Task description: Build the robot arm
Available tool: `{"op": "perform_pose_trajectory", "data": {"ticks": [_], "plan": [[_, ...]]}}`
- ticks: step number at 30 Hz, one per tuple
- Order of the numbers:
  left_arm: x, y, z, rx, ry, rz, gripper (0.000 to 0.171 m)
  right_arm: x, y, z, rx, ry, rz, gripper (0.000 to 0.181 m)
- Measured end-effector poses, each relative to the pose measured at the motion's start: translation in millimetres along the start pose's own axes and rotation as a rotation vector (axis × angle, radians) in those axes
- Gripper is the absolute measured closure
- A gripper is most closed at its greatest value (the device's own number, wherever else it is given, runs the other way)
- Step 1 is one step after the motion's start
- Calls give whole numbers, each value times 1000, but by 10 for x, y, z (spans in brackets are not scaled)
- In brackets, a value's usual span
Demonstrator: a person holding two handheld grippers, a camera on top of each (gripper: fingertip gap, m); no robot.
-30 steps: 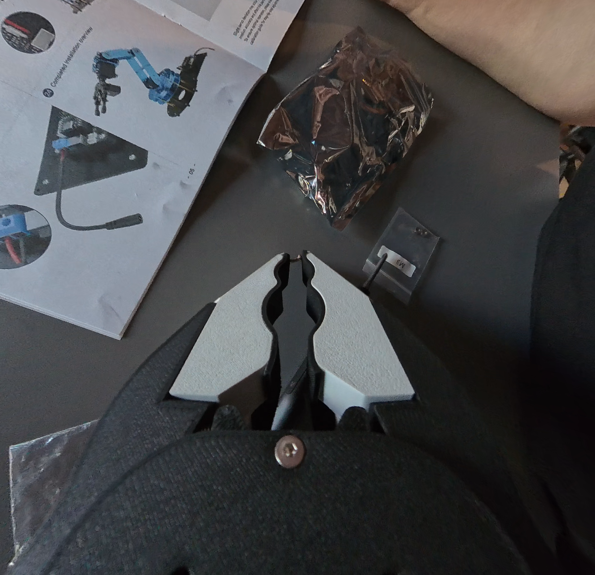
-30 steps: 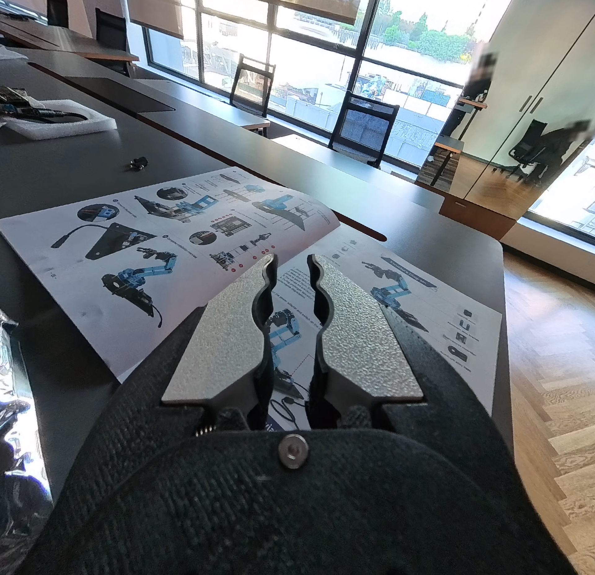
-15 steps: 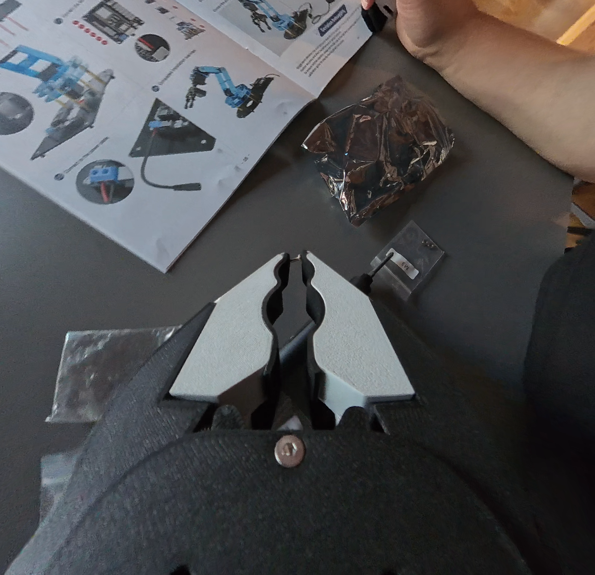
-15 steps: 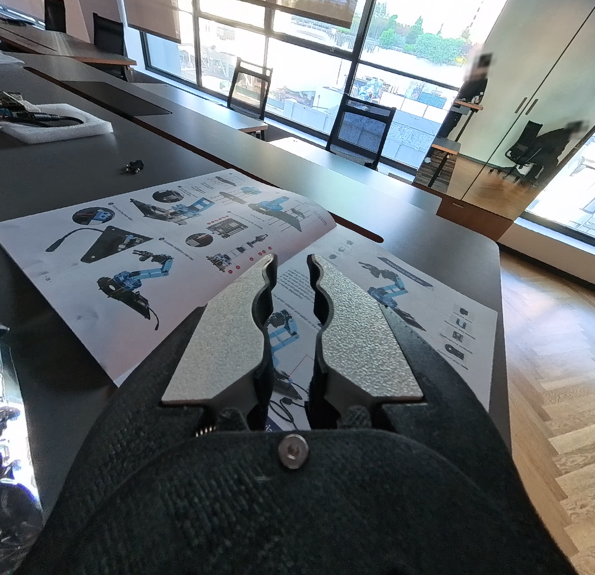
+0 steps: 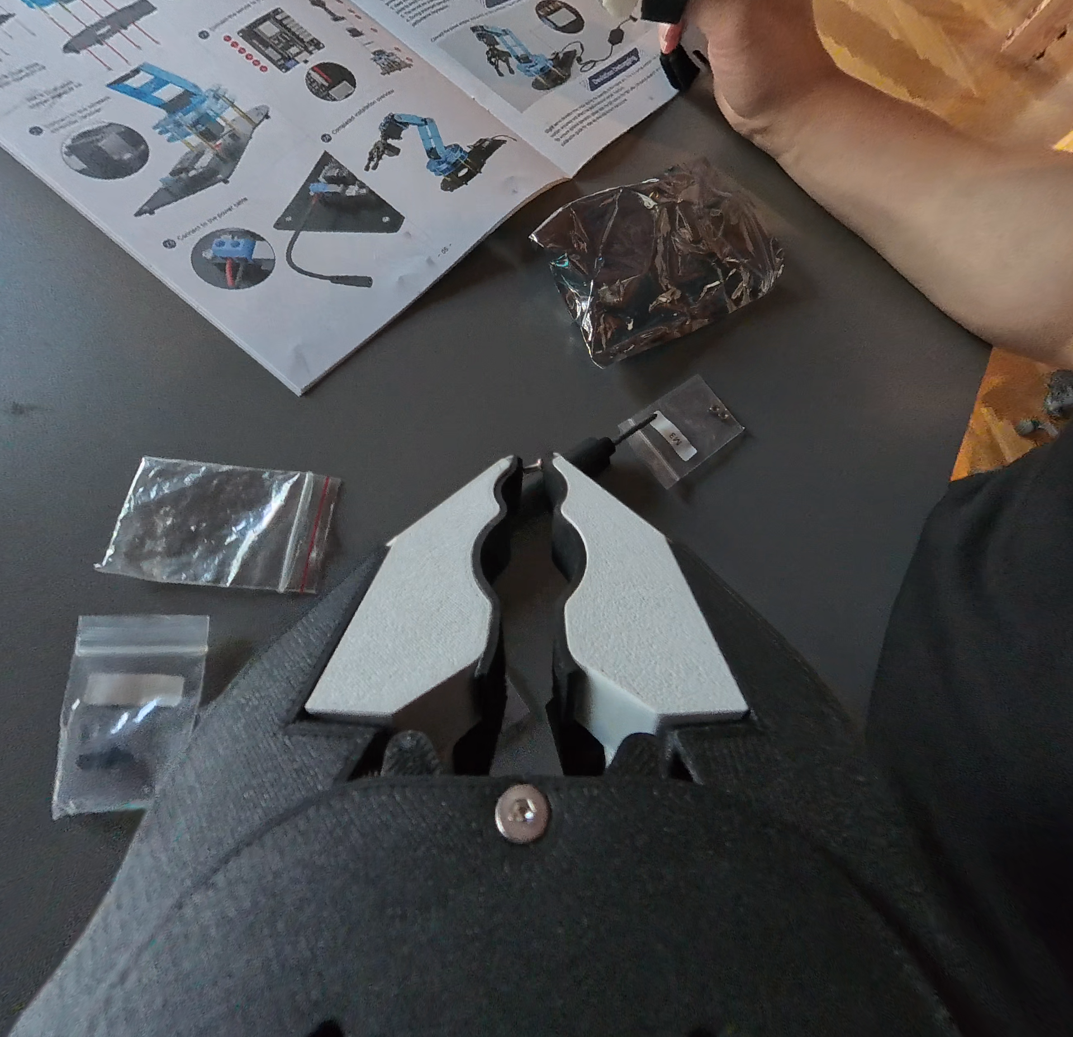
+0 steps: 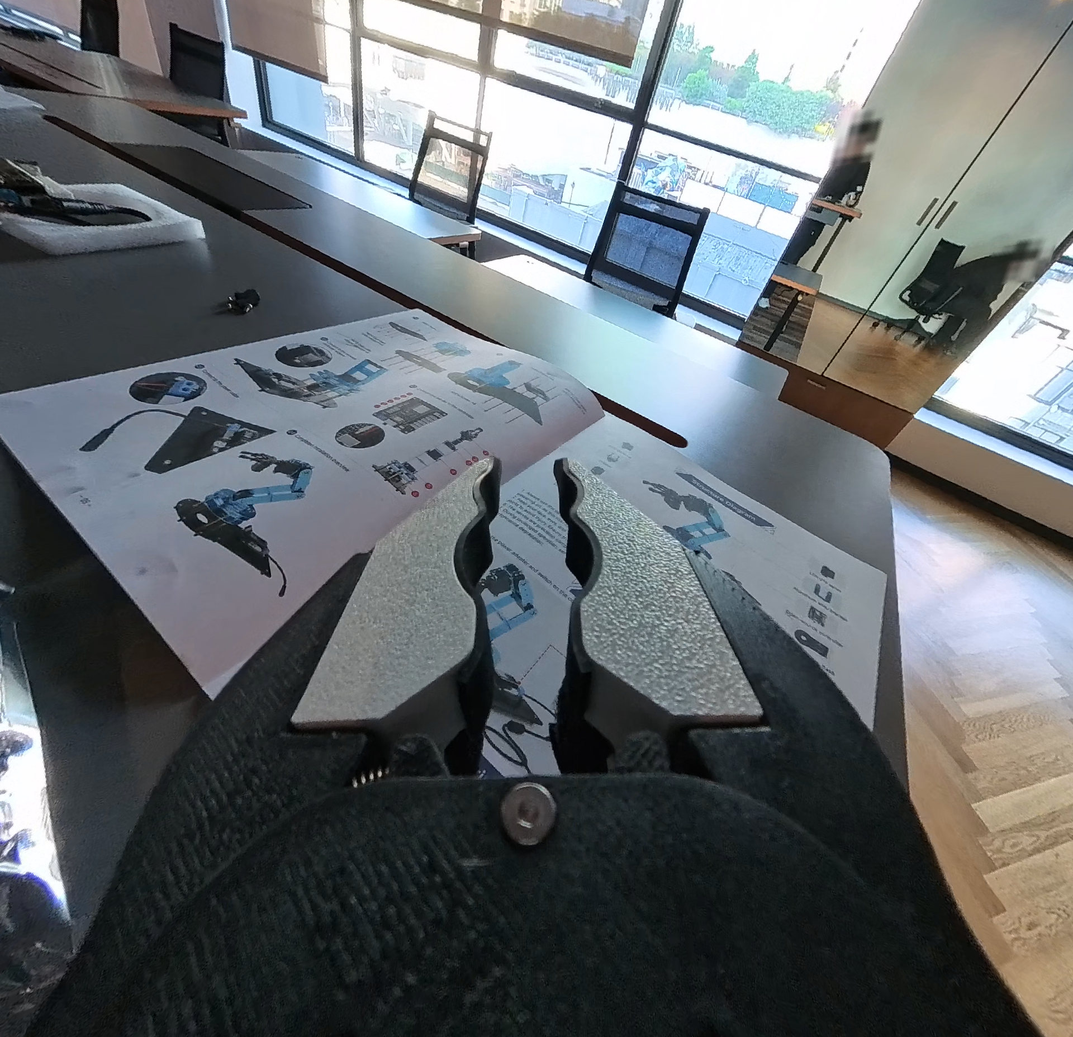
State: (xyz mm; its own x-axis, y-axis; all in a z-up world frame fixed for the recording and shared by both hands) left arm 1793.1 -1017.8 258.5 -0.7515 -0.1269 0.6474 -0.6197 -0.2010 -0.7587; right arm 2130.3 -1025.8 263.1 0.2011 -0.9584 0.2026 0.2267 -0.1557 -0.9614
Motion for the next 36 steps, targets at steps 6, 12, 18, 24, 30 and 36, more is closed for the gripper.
{"op": "perform_pose_trajectory", "data": {"ticks": [6,12,18,24,30,36], "plan": [[149,114,8,49,-45,56,166,-33,11,16,-1,-11,-4,163],[289,302,-2,99,-72,70,166,-34,-46,-75,53,-25,0,163],[474,374,101,86,-92,145,166,-19,-564,-777,180,-130,-38,160],[592,336,198,-76,-153,242,166,-54,-847,-2361,-449,-768,-81,142],[651,305,245,-222,-170,349,167,-86,-692,-2825,-1125,-1077,-185,153],[707,264,294,-274,-89,391,167,-141,-646,-2996,-1360,-1184,-255,164]]}}
Point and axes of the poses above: each gripper's, where its closed fingertips meet, x back along the fingers, y out of its underside, z = x × y across the jaws, the point moved 5 cm from there along x, back along the fingers, and after that the axes turned 12 degrees about -y, right-handed, at the moved point
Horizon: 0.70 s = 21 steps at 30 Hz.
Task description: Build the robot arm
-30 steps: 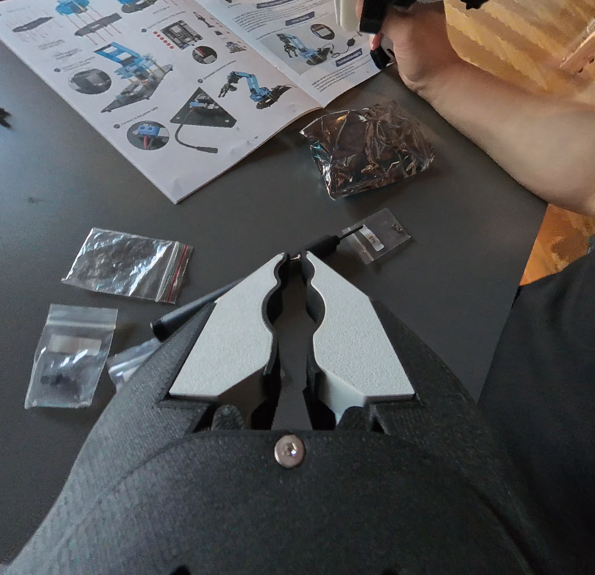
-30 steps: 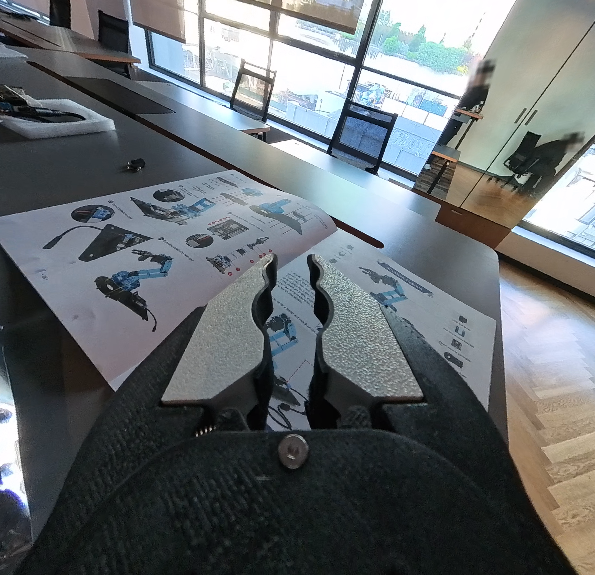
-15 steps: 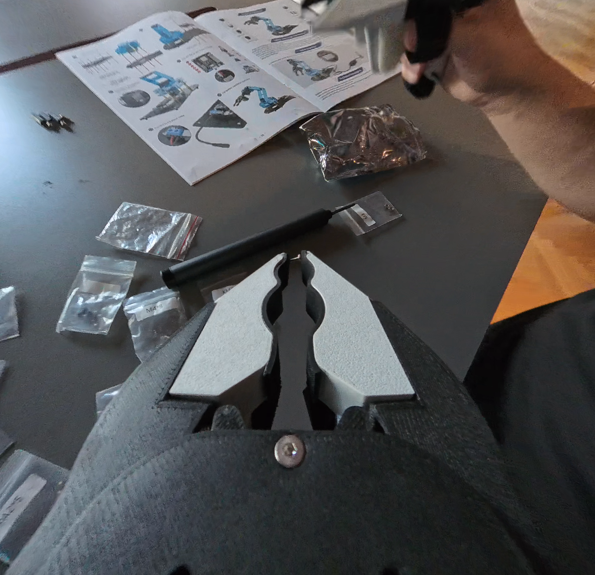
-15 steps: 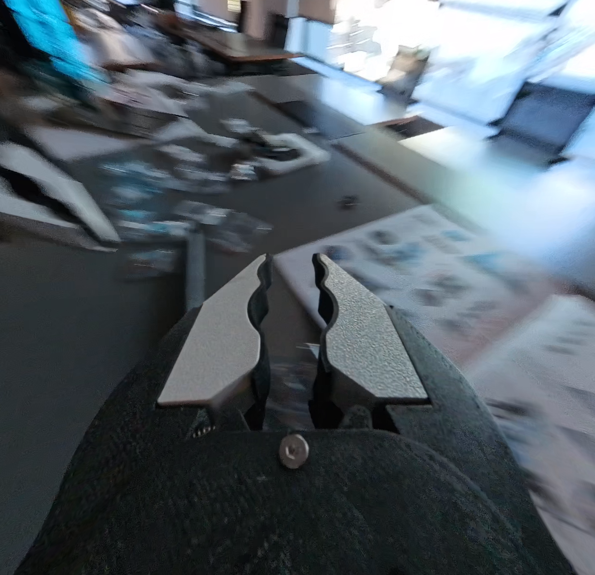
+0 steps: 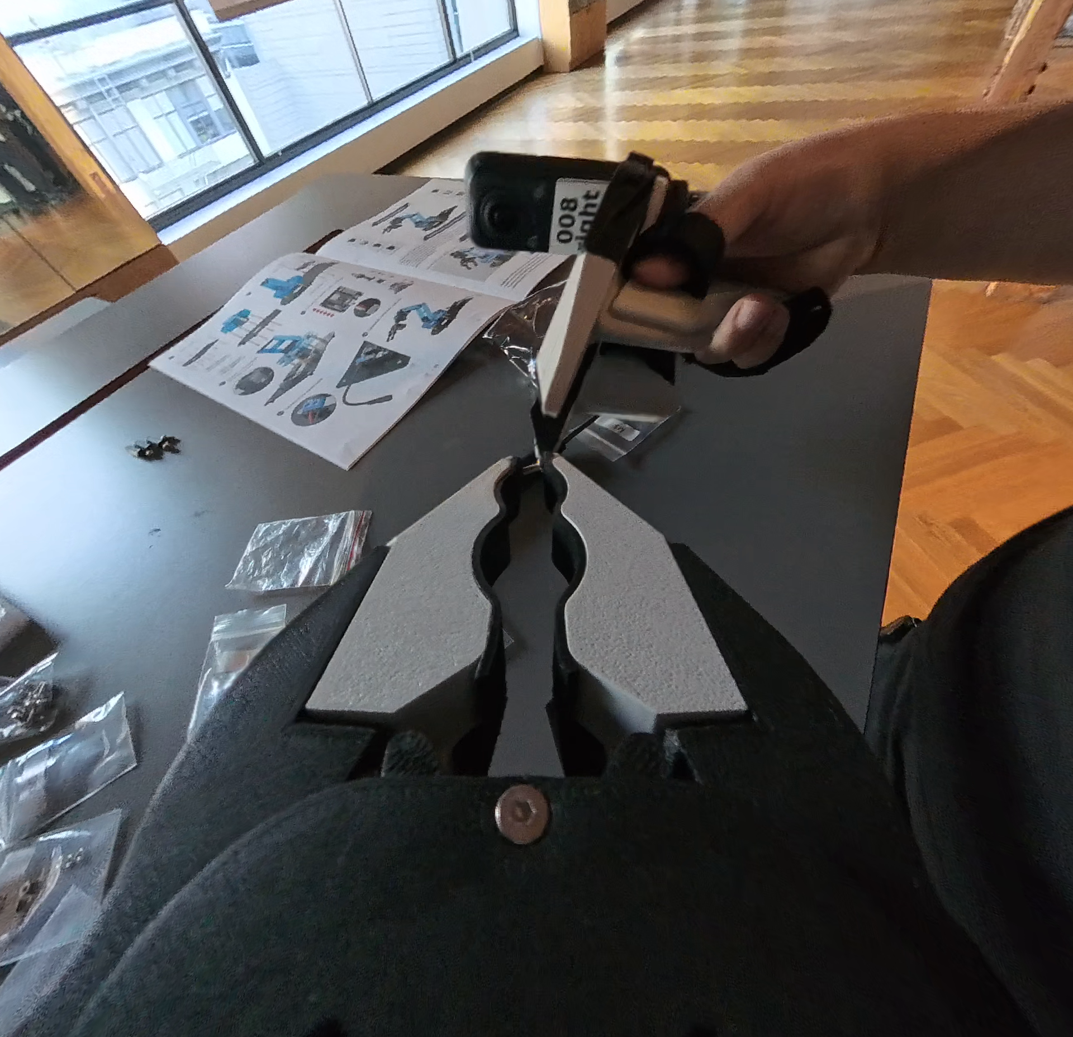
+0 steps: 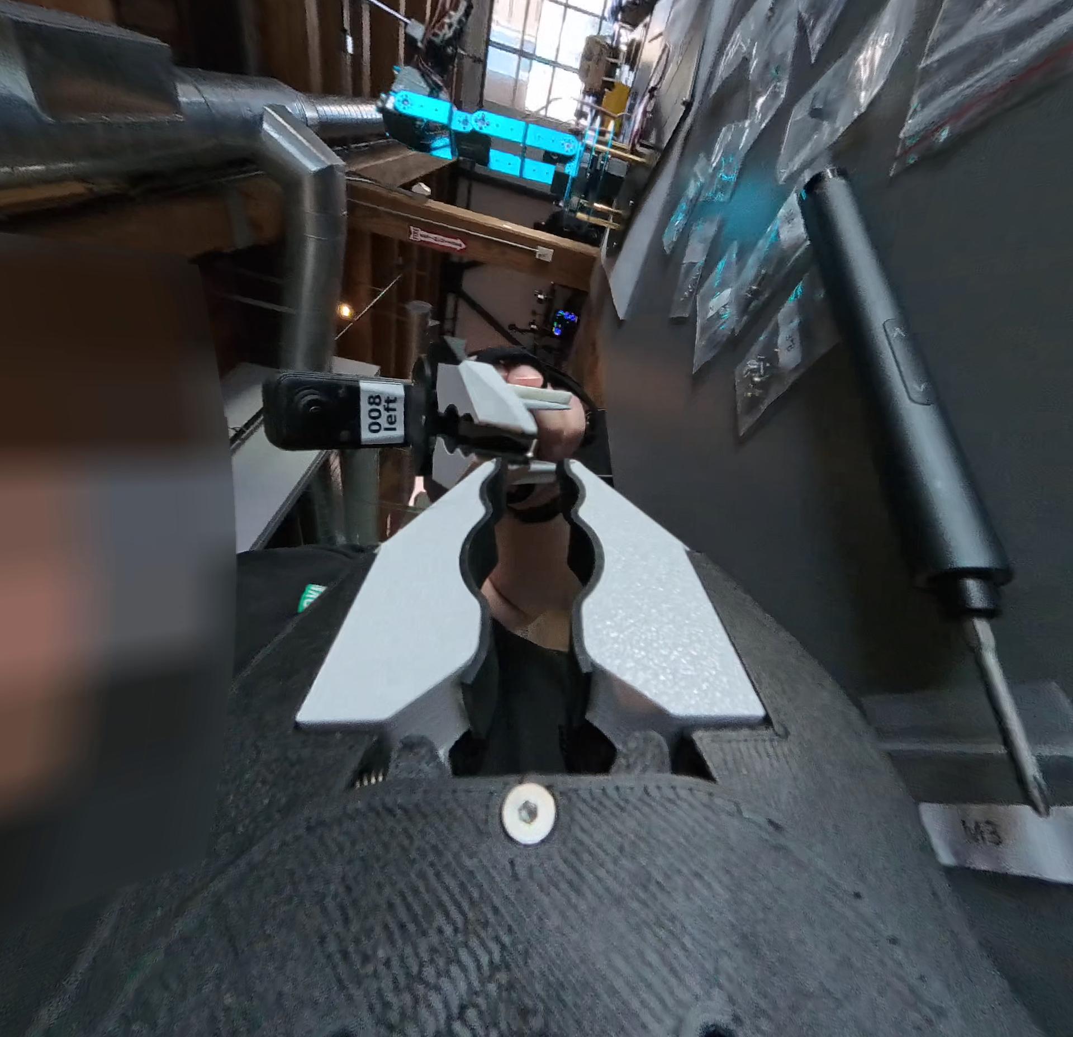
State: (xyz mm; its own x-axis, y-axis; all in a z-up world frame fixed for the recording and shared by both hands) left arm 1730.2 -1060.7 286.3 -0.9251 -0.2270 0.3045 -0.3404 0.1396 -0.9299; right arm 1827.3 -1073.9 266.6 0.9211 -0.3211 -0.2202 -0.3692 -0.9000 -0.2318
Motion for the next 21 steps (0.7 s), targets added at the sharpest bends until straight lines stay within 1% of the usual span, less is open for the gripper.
{"op": "perform_pose_trajectory", "data": {"ticks": [4,8,13,17,21], "plan": [[-1,-13,-8,-26,41,5,167,-82,-31,-39,-60,-80,-23,167],[-11,-33,-32,-39,55,11,167,-118,-33,14,-70,-52,-63,168],[-21,-53,-53,-42,69,19,167,-138,-79,17,-82,-63,-79,173],[-39,-45,-66,-50,73,13,167,-156,-79,25,-107,-84,-101,176],[-60,-11,-85,-51,79,-7,167,-156,-95,66,-98,-61,-110,178]]}}
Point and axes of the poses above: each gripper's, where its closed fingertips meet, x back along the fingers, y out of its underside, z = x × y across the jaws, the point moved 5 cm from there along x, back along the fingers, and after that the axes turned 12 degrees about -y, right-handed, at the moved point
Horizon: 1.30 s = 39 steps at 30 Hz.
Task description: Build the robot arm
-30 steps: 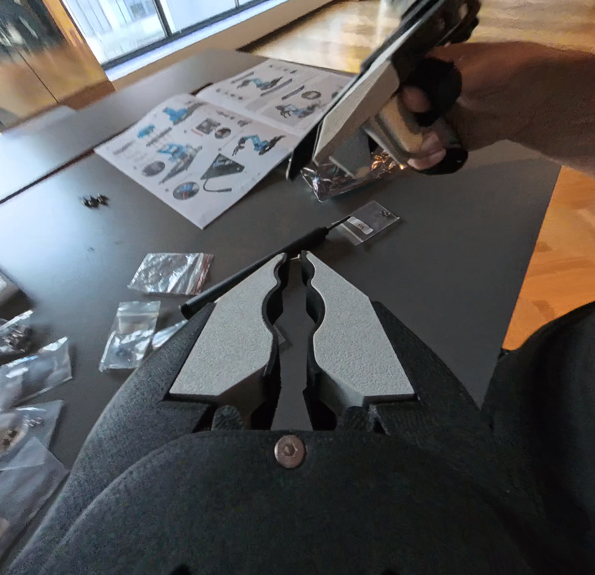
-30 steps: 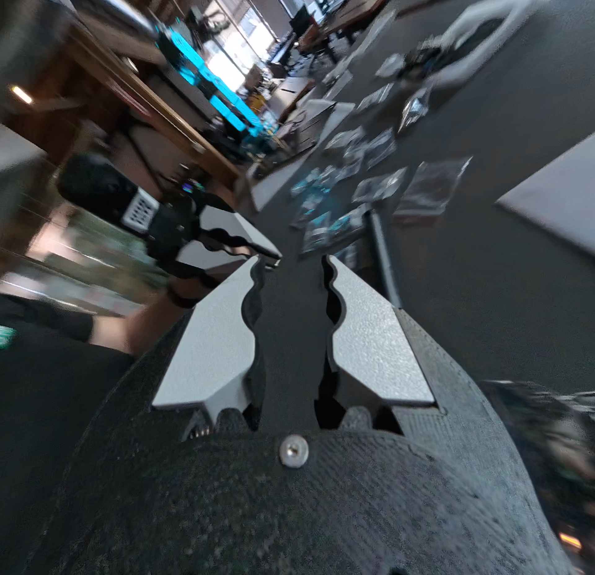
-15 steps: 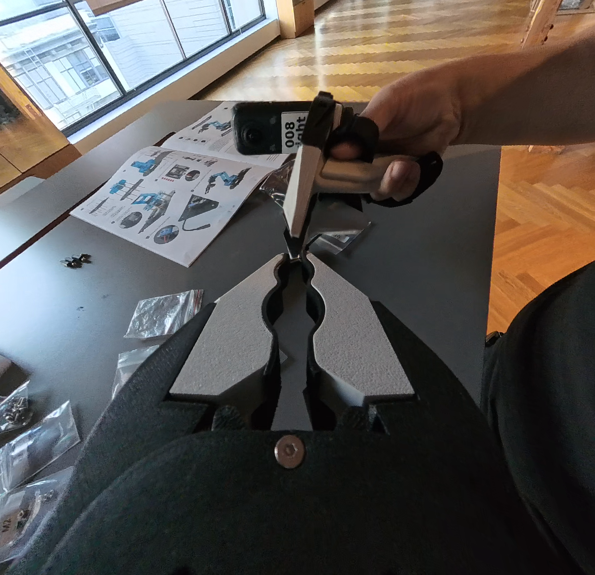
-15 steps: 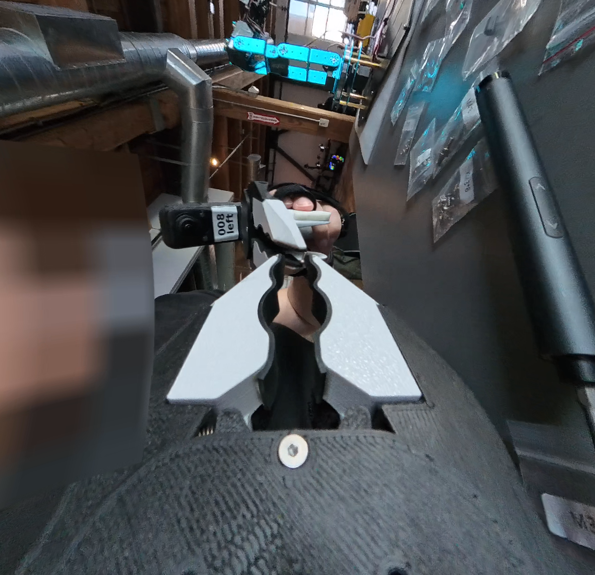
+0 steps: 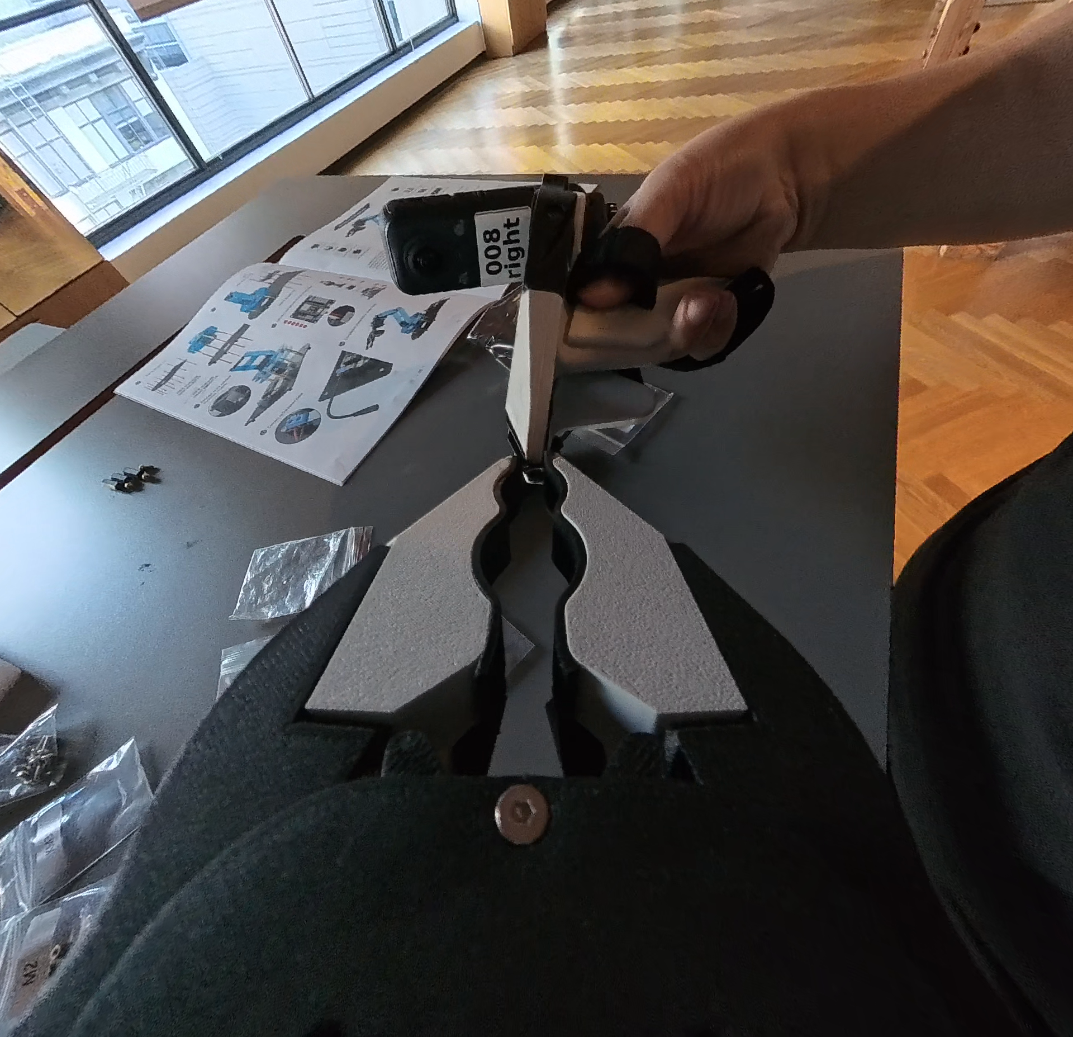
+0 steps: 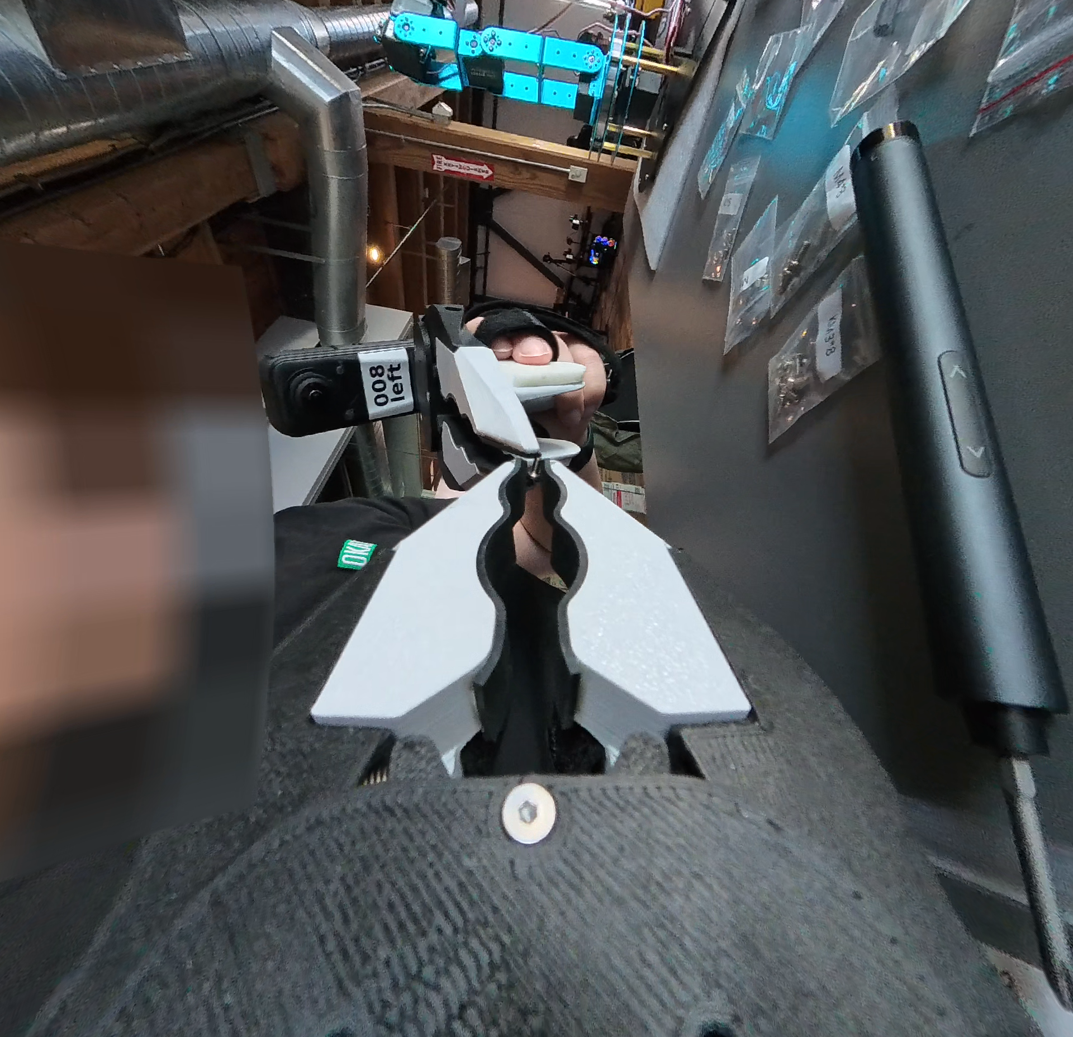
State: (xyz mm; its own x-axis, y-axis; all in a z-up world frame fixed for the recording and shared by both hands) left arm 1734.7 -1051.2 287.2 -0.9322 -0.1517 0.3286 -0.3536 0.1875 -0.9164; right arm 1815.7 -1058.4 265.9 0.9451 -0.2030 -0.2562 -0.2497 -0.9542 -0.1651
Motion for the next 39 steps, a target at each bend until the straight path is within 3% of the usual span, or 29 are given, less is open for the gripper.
{"op": "perform_pose_trajectory", "data": {"ticks": [6,9,13,16,22,27,35,39], "plan": [[11,21,-70,95,3,7,154,-12,-65,4,19,-5,22,178],[131,58,-169,176,-31,11,148,-29,-153,-41,125,-8,45,178],[510,231,-337,338,-129,-2,148,-135,-270,-118,387,49,22,178],[916,507,-462,433,-262,-58,148,-327,-357,-142,580,94,-12,178],[1991,984,-685,528,-522,-175,147,-987,-496,56,761,167,-112,178],[2810,1286,-1035,514,-683,-215,145,-1630,-603,254,836,198,-103,178],[3243,1708,-1737,344,-548,-340,147,-2580,-855,684,942,350,-64,178],[3417,1793,-1857,341,-470,-307,152,-2989,-936,923,960,427,-55,178]]}}
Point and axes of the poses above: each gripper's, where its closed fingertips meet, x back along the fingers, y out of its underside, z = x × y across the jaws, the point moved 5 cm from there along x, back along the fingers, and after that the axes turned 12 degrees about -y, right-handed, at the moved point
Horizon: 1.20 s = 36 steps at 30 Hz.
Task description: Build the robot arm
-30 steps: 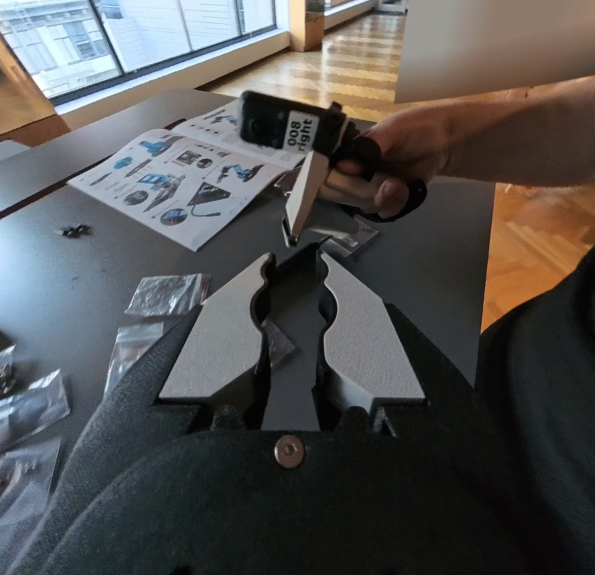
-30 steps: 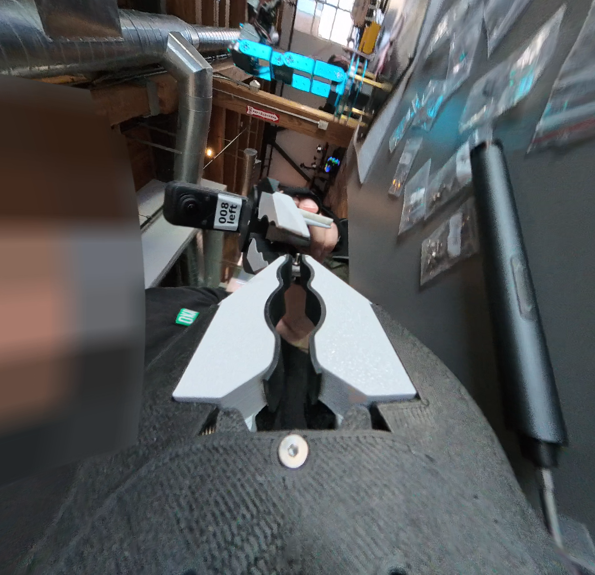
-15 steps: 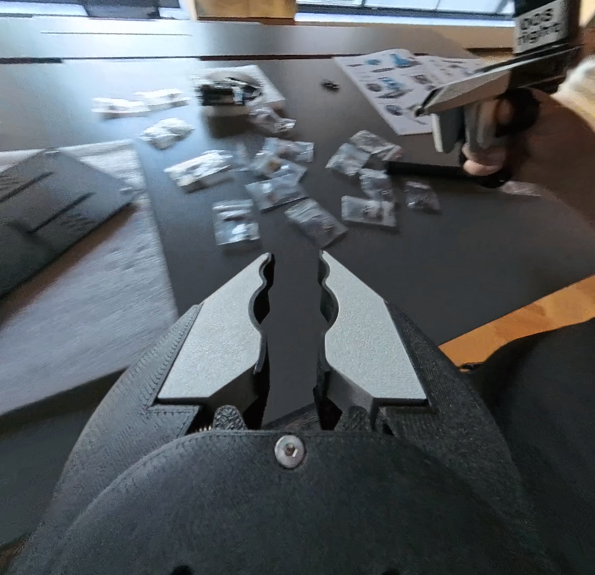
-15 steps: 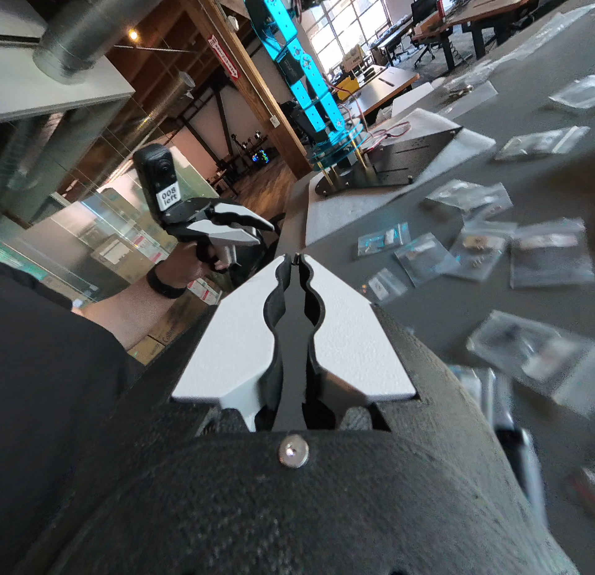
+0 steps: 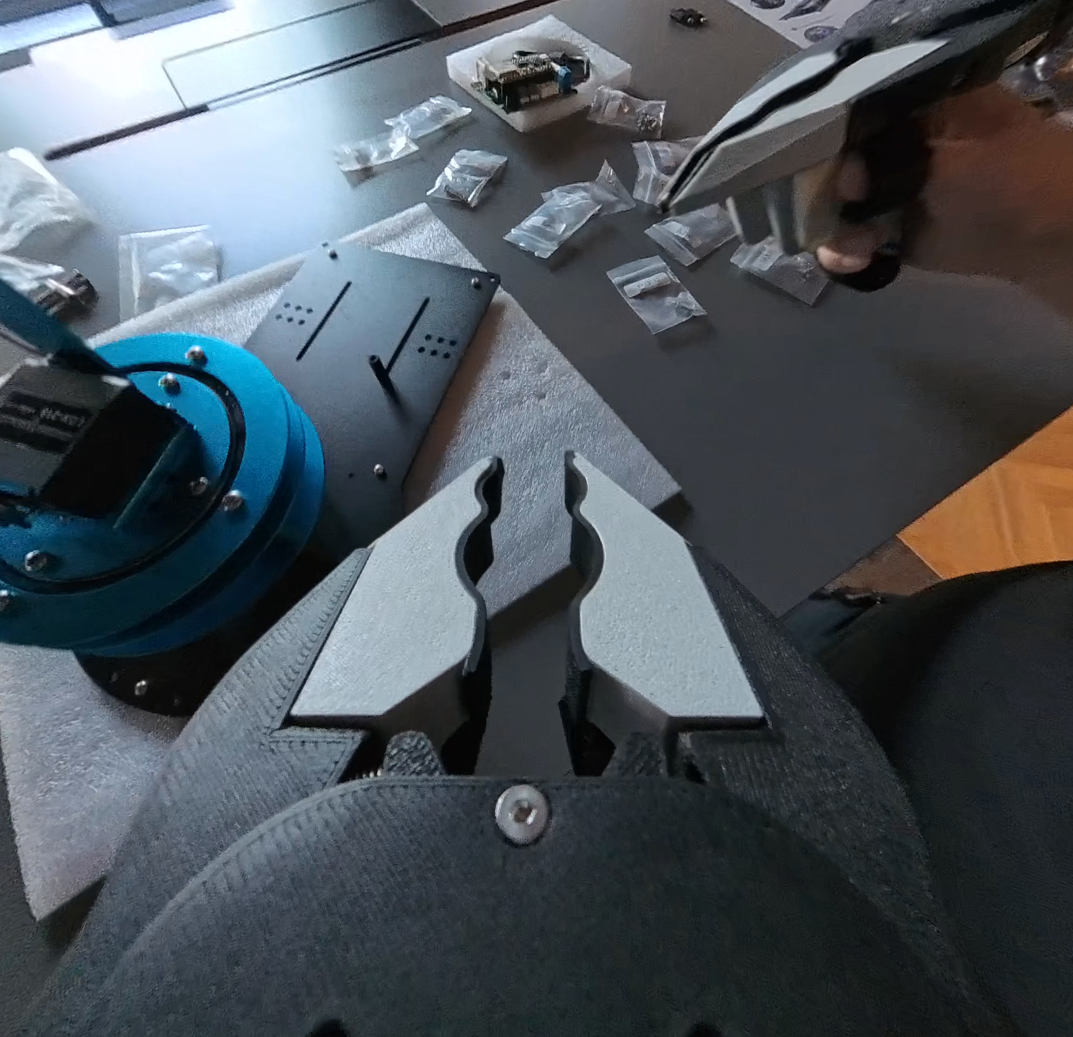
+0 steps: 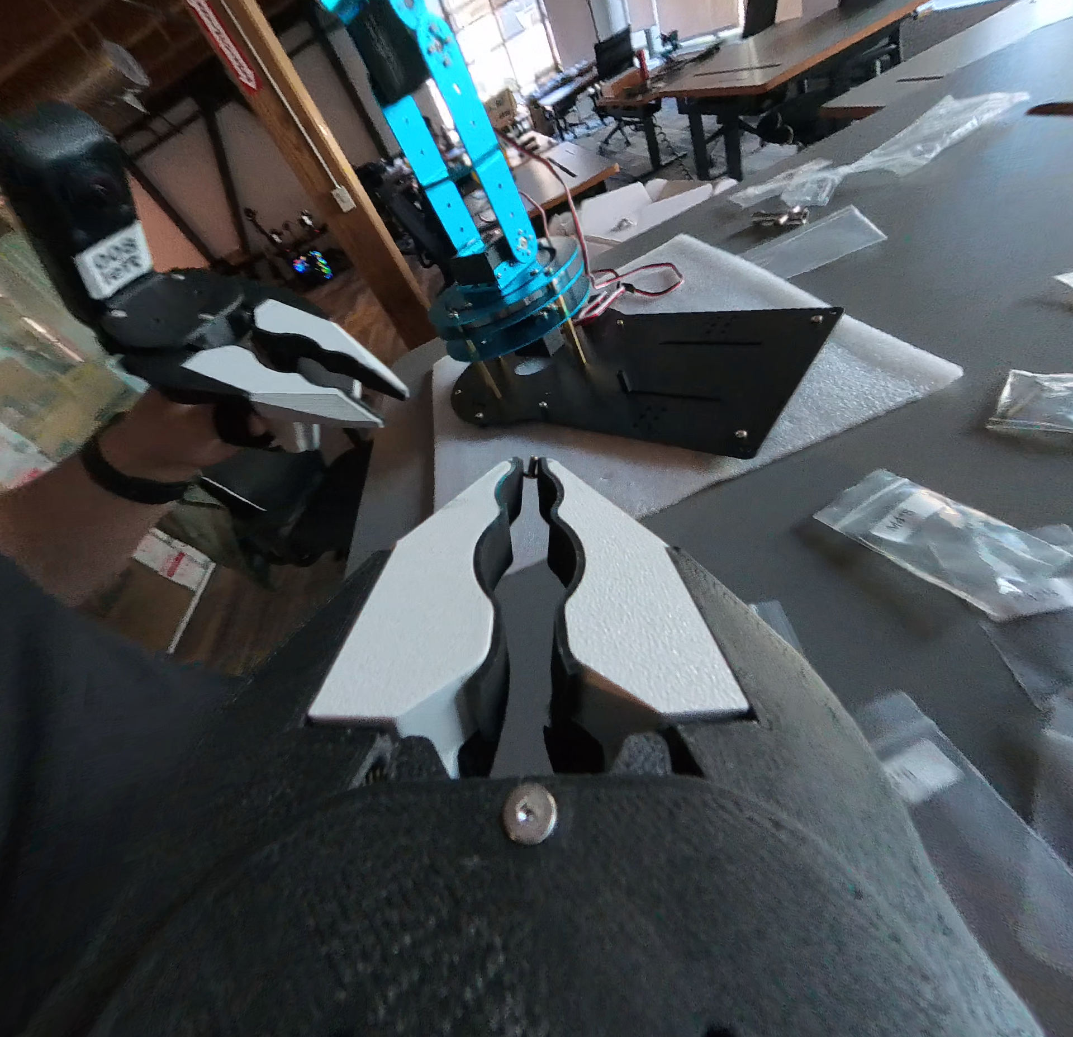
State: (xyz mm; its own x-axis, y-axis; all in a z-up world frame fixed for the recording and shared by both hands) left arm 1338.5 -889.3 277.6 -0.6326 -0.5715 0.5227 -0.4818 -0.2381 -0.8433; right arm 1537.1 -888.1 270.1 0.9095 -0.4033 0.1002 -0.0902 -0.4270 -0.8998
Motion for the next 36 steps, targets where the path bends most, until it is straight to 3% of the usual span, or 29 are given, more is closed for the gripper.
{"op": "perform_pose_trajectory", "data": {"ticks": [3,9,12,22,26,31,36], "plan": [[22,105,-73,13,43,-13,150,-292,84,66,14,47,-52,178],[-77,303,-126,28,43,-18,154,-818,231,259,148,112,-339,178],[-83,354,-52,67,87,-12,154,-948,255,334,167,128,-377,178],[-116,444,-62,52,123,-15,157,-1063,360,438,151,168,-496,176],[-101,483,-83,59,158,-23,156,-1040,370,386,174,152,-520,167],[-38,513,-164,39,184,-26,156,-969,173,378,203,189,-550,167],[41,519,-206,40,226,-6,156,-1072,66,379,207,138,-798,173]]}}
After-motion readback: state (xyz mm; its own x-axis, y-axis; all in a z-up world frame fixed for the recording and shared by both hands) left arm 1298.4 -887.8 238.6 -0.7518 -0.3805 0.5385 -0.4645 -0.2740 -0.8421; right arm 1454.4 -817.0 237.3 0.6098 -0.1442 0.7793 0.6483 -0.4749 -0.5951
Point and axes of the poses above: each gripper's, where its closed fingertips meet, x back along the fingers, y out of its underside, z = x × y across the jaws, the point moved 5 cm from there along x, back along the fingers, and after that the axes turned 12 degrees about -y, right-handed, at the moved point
